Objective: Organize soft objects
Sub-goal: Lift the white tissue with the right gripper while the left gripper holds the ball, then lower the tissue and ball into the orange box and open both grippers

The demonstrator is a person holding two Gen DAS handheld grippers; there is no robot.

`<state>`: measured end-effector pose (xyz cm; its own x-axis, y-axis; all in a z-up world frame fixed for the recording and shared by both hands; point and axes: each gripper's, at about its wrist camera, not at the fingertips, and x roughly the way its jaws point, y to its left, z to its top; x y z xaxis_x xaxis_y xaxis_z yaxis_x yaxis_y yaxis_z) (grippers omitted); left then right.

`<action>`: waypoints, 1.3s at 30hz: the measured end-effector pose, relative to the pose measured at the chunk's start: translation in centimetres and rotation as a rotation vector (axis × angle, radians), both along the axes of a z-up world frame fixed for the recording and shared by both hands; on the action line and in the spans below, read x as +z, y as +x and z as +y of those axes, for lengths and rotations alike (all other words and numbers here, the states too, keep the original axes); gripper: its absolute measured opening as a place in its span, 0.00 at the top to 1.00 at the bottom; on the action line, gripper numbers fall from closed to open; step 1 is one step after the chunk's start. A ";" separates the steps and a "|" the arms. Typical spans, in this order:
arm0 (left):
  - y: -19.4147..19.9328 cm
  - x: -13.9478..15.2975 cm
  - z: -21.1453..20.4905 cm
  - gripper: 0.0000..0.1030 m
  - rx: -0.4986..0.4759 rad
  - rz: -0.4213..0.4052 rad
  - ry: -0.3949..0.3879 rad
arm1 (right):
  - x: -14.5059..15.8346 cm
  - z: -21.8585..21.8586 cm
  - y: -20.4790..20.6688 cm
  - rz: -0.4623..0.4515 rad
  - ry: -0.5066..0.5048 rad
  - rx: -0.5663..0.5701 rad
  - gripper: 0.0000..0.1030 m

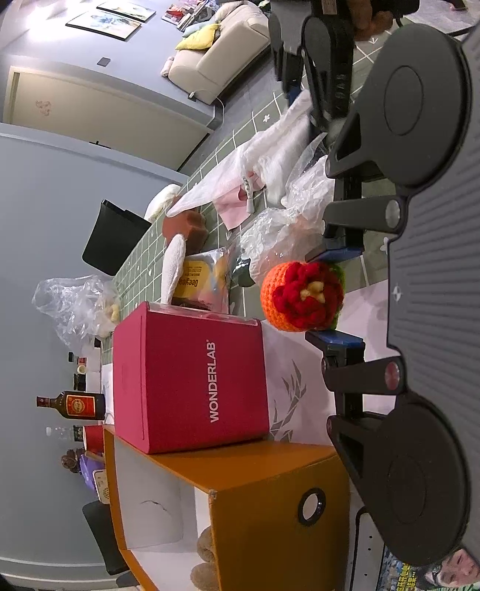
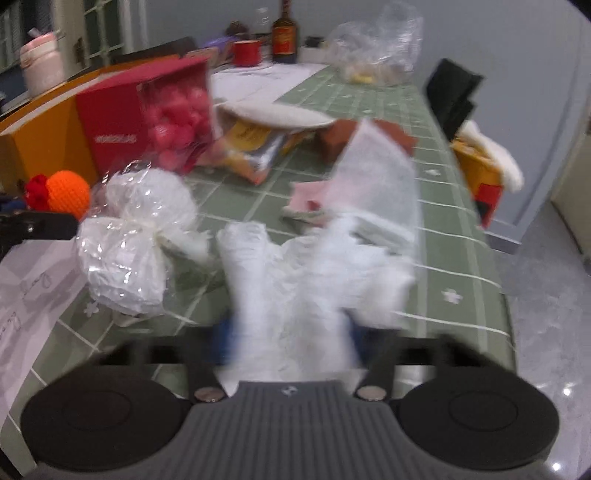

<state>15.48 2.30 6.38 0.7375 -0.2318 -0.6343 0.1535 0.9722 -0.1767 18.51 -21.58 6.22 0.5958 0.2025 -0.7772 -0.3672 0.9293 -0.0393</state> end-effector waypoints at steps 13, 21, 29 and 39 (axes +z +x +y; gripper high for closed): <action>-2.5 4.7 0.9 0.59 0.027 -0.128 -0.021 | 7.1 -0.6 -4.9 -0.215 0.096 0.018 0.79; -5.0 10.6 3.6 0.59 0.094 -0.311 0.041 | 13.1 4.4 -5.8 -0.445 0.277 0.115 0.79; -5.3 14.8 7.6 0.59 0.214 -0.404 0.252 | 15.8 12.6 -2.8 -0.460 0.432 0.247 0.78; -0.9 14.5 15.2 0.59 0.316 -0.283 0.255 | 13.6 24.2 5.2 -0.276 0.459 0.304 0.78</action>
